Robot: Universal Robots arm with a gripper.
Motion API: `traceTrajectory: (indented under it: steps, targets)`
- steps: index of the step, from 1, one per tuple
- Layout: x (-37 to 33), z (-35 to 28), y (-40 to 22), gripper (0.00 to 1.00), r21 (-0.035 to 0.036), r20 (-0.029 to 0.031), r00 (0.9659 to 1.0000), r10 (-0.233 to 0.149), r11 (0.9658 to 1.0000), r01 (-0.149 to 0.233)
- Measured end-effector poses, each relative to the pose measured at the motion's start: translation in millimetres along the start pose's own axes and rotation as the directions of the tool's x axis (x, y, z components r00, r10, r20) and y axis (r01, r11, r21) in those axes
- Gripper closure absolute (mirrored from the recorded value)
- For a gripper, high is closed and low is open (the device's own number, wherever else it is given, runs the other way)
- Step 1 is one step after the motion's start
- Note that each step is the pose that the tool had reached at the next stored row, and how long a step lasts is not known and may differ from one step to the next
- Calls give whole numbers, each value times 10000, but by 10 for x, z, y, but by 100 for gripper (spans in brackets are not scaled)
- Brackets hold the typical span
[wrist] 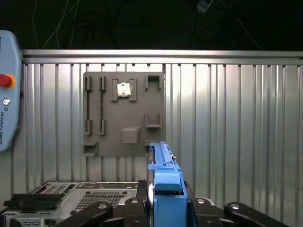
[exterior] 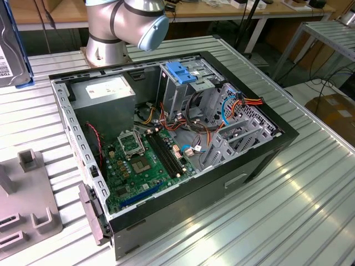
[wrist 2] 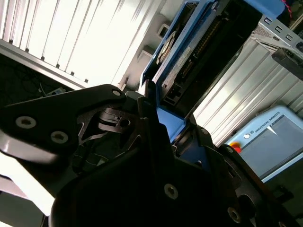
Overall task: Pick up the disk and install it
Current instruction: 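Pick up the disk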
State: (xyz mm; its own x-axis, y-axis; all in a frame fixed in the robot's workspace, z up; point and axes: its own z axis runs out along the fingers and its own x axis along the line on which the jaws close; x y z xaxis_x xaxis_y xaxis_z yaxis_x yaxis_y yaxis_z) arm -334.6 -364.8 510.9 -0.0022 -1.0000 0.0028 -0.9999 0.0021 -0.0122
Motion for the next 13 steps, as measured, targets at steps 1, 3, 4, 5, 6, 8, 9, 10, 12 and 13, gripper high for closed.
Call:
traceTrajectory:
  steps: [1,3,4,5,6,8,9,10,12,13]
  targets:
    - [0,0,-38,63,0,0,10000,0,10000,0]
    - [0,1,-75,63,0,0,10000,1,10000,-1]
    - [0,1,-110,63,0,0,10000,1,10000,-1]
    - [-1,1,-145,63,-1,0,10000,1,10000,-1]
    - [-1,2,-172,63,0,0,10000,1,10000,-1]
    - [0,2,-218,63,-1,0,10000,0,10000,0]
    - [-1,3,-235,63,0,0,10000,0,10000,0]
    - [-1,3,-254,63,0,0,10000,0,10000,0]
    - [-1,3,-292,63,-1,0,10000,1,10000,-1]
    - [-1,4,-316,63,0,0,10000,1,10000,-1]
